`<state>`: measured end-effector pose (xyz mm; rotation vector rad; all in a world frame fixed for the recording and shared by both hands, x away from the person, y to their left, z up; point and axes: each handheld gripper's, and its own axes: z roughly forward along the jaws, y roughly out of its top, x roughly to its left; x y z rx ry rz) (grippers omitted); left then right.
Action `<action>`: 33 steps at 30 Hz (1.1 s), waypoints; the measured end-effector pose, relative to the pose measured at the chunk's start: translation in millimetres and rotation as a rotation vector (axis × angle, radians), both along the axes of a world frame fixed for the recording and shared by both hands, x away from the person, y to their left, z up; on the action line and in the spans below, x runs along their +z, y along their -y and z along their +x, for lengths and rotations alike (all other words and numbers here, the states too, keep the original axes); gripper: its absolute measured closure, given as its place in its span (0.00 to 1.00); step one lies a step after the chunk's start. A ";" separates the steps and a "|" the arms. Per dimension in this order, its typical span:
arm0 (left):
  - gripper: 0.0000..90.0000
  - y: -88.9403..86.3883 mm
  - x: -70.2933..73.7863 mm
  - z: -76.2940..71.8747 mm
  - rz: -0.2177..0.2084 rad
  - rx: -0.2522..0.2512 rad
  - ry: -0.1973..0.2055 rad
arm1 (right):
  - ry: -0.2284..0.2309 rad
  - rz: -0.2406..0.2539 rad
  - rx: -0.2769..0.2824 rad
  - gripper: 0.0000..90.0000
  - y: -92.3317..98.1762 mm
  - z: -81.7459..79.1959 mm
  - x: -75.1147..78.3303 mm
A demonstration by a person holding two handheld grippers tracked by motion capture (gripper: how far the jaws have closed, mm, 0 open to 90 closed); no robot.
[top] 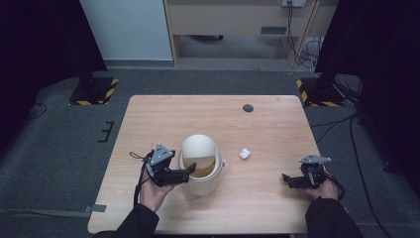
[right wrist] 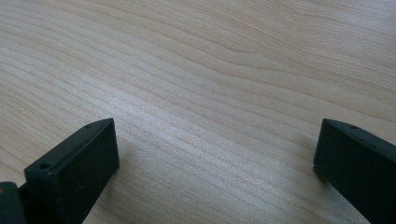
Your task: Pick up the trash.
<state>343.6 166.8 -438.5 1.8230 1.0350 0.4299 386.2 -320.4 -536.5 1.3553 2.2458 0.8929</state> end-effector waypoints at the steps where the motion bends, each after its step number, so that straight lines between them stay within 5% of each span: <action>1: 0.09 0.7 0.1 0.7 0.003 -0.001 0.001 | -0.004 0.002 -0.002 0.00 -0.3 0.0 0.3; 16: 0.09 1.1 6.3 -4.4 -0.014 -0.011 0.018 | -0.022 -0.010 -0.011 0.01 -2.3 0.9 2.0; 24: 0.09 -15.3 16.3 -23.6 -0.042 -0.006 0.057 | -0.040 -0.018 -0.004 0.02 -2.0 1.1 4.0; 33: 0.09 -41.2 12.1 -33.9 -0.021 0.040 0.059 | -0.071 -0.026 -0.008 0.07 -2.2 2.3 8.0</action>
